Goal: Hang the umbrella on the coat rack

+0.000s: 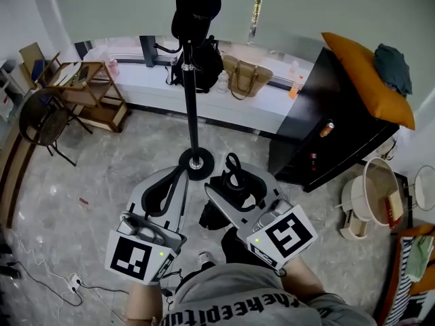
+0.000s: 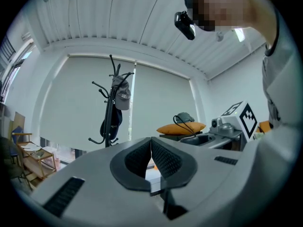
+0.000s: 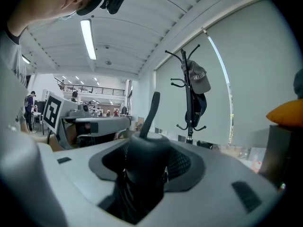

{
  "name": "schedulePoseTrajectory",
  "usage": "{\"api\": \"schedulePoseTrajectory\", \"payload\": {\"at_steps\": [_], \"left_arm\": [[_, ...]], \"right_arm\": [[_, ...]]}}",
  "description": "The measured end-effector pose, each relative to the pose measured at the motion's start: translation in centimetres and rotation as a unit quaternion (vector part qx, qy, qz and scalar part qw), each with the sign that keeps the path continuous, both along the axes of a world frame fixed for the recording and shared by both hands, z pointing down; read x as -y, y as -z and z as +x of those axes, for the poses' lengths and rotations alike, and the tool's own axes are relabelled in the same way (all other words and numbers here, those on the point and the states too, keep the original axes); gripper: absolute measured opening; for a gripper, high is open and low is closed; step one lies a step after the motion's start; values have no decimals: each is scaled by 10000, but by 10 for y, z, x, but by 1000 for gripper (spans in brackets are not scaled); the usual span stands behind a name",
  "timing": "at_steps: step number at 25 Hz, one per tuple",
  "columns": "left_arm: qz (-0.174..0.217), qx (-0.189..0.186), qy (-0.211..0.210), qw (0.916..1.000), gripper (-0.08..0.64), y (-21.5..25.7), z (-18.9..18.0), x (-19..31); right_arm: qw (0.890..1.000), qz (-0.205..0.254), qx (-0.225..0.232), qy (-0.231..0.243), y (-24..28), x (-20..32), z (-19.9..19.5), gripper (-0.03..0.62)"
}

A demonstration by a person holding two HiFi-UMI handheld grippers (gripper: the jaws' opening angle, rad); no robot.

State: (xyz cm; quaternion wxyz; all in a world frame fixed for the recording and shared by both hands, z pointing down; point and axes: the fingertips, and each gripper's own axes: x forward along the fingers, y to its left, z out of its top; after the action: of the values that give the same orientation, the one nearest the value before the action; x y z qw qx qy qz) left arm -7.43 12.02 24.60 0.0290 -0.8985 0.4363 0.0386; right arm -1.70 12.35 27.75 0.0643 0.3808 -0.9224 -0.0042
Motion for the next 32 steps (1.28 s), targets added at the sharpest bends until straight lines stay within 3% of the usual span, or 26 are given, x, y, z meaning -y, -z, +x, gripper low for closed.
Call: {"api": "schedulePoseTrajectory", "payload": {"at_steps": [4,6,9,23,32], "left_arm": [[206,-69,-43,9998,17,7,16,24],[147,70,26,9999,17,2,22,35],[-62,241,206,9995,17,-9,27,53],[-48,298,1130,9931,17,-16,45,119],[-33,76,1593,9872,17,-17,50,143]], "right_arm": [[9999,2,-11,108,0,28,8,224],[9998,14,-21,191,0,41,11,224],[9995,11,-21,317,1,60,16,224],[9958,-63,-72,912,-4,131,36,224],[9903,-98,-81,1380,-10,158,44,224]]}}
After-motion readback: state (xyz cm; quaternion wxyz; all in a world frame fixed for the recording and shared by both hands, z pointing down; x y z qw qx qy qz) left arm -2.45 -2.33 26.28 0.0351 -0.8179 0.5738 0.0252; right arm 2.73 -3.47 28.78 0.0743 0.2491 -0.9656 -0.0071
